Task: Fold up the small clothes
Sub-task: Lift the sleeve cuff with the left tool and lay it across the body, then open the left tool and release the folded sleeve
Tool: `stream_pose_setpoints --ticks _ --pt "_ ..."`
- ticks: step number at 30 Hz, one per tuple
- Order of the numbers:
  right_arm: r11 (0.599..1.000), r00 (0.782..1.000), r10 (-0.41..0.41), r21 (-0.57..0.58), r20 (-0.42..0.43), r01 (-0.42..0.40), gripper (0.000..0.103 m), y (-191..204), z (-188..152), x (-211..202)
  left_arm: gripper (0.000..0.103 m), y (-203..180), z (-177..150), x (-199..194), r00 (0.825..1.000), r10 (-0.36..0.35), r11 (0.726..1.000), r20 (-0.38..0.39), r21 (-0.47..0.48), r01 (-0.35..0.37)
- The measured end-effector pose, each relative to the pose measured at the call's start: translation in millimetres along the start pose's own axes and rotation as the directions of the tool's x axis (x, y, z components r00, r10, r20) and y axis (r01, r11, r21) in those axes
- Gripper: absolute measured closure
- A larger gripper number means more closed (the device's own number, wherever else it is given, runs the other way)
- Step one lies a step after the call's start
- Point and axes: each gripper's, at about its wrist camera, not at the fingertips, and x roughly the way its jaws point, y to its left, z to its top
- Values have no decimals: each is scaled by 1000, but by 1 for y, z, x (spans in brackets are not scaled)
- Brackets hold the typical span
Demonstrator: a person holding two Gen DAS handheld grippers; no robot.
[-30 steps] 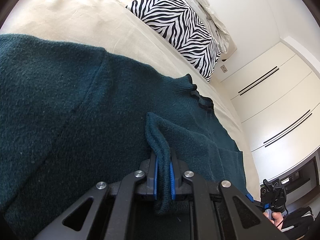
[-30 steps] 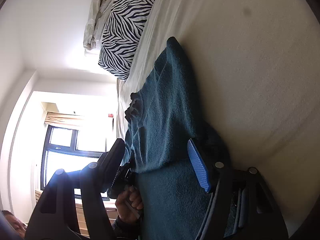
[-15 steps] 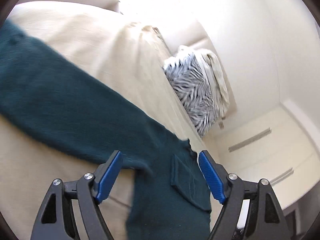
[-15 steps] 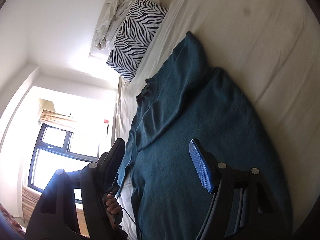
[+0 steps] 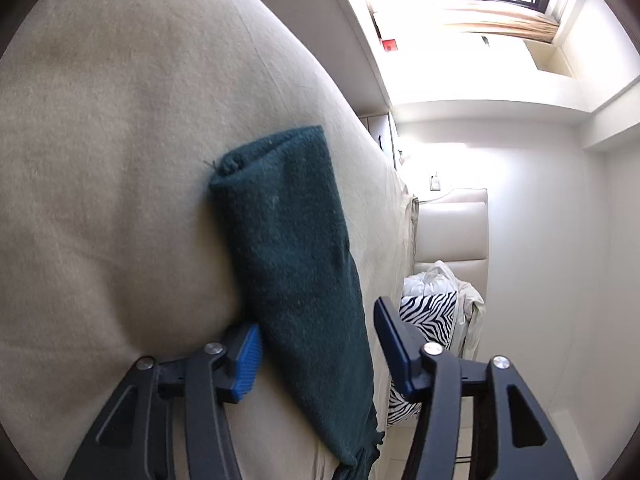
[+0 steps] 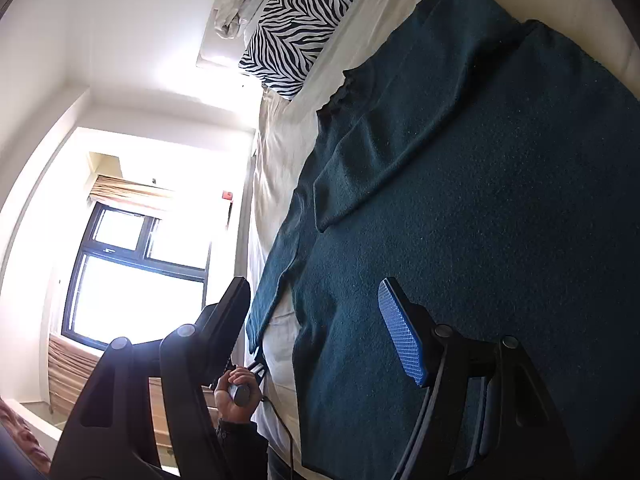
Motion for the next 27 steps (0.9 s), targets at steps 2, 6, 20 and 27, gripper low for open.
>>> stream_pose_setpoints --ticks 2,6,20,27 --pt "1000 1000 -1 -3 4 1 36 -2 2 -2 85 -1 5 9 1000 29 1000 10 10 -29" --pt "1000 1000 -1 8 20 1 36 -14 6 -14 95 -30 -5 23 998 63 992 14 108 -64" --pt "996 995 5 88 101 -14 37 -67 18 -57 94 -208 -397 108 944 253 200 -214 966 165" --pt "995 994 -89 57 57 86 37 -73 38 -41 81 -125 -480 116 906 401 -136 -135 969 205"
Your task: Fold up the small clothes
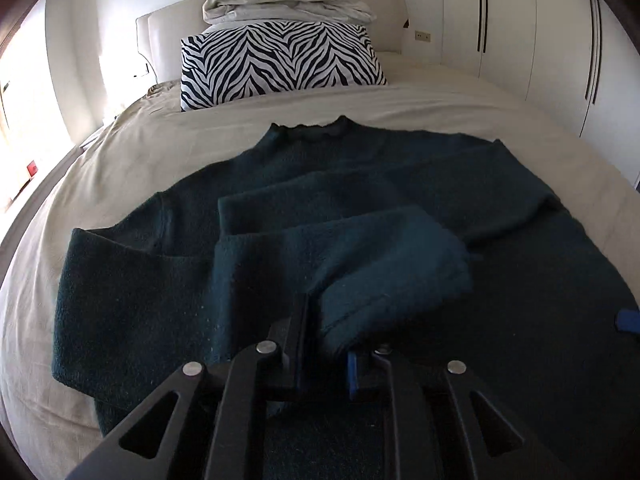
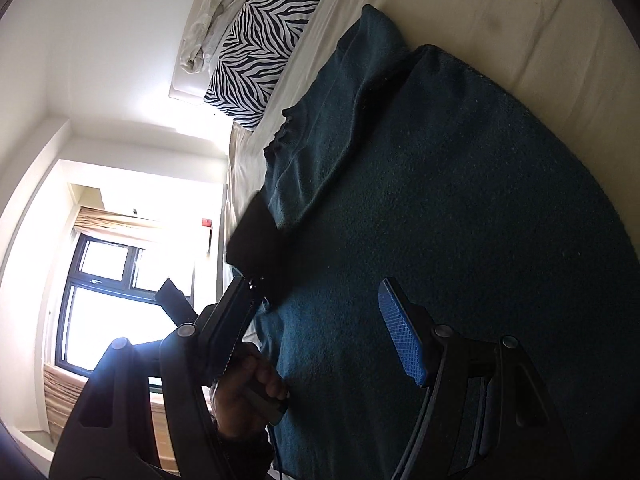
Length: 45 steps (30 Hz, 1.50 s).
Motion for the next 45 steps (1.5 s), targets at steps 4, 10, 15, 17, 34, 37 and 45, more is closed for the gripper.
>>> stream_pose_setpoints --ticks 4,10,15,17,34,37,45 --pt "999 999 -25 -42 -48 23 35 17 17 43 47 17 -18 -23 1000 7 999 19 36 -8" --pt "993 981 -80 -100 -177 63 35 50 28 136 25 46 -39 -54 998 -42 988 39 -149 47" --pt "967 962 -179 -214 -204 135 35 79 25 189 25 61 -58 -57 996 -76 967 47 -241 85" --pt "936 952 -233 -310 -197 165 41 94 22 202 25 65 -60 -57 995 -78 961 59 -261 91" --pt "596 939 -309 -739 152 315 96 232 26 178 25 93 -78 -64 988 -82 904 129 -407 128" --pt "644 947 -281 -702 152 304 96 234 52 167 25 95 -79 -62 988 -90 900 127 -415 136" --pt "714 934 -298 -604 198 355 97 197 105 152 25 97 -80 -61 986 -99 895 132 -421 146"
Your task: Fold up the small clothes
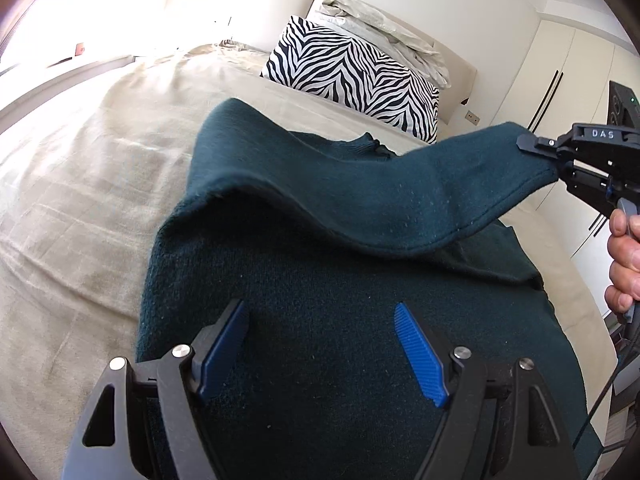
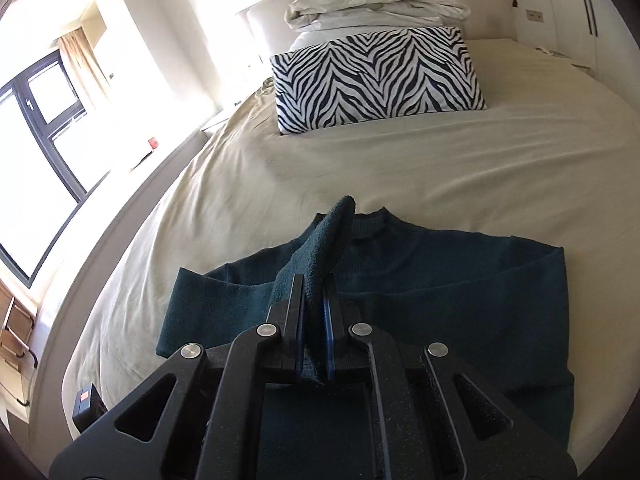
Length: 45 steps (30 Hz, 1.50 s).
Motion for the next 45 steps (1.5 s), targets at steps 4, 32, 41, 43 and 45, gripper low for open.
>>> stream_pose_setpoints --ticks 4,32,41,43,45 --pt "995 996 -63 77 -65 67 97 -50 -14 32 25 2 1 -1 1000 -3 1000 1 -2 3" --pt "954 987 -62 280 -150 103 97 -124 -58 67 33 38 14 -19 995 -97 978 22 -183 100" --pt "948 985 -31 306 -171 83 97 -138 -66 76 30 85 91 -27 981 -168 951 95 -247 187" --pt "952 985 -35 294 -172 85 96 -137 -67 77 29 88 113 -12 978 -190 954 85 -218 204" --pt "945 986 -7 322 -167 62 96 -143 -68 78 29 92 132 13 967 -254 938 32 -234 254"
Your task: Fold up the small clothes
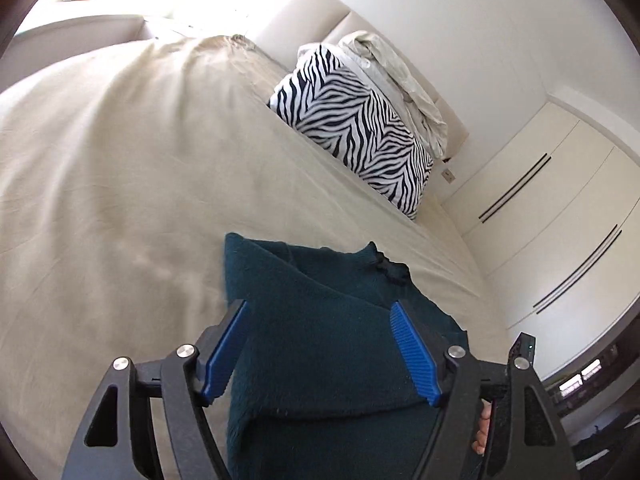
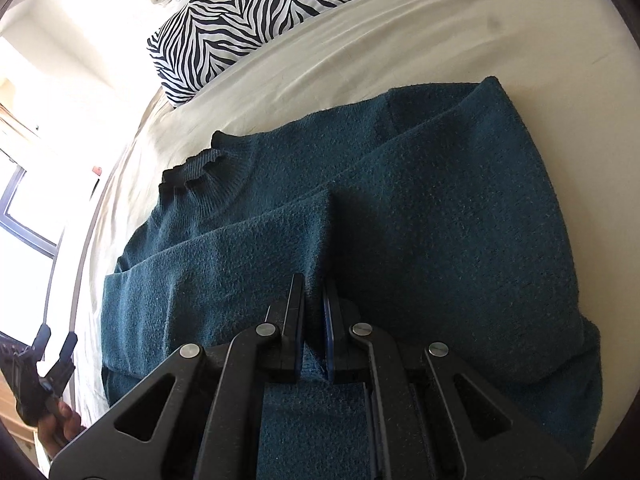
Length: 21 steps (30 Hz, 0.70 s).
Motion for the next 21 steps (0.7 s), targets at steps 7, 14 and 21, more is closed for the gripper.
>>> stream_pose_setpoints --ticks 7,14,21 --pt "997 997 73 10 -12 -73 96 -13 1 0 31 42 32 84 979 -119 979 -166 -184 87" --pt "993 993 114 27 -9 -114 96 -21 0 2 36 45 30 90 975 -121 987 -188 -130 97" --pt "992 993 122 45 -3 -122 96 -24 -4 -3 35 33 -13 45 966 -160 985 -204 -95 143"
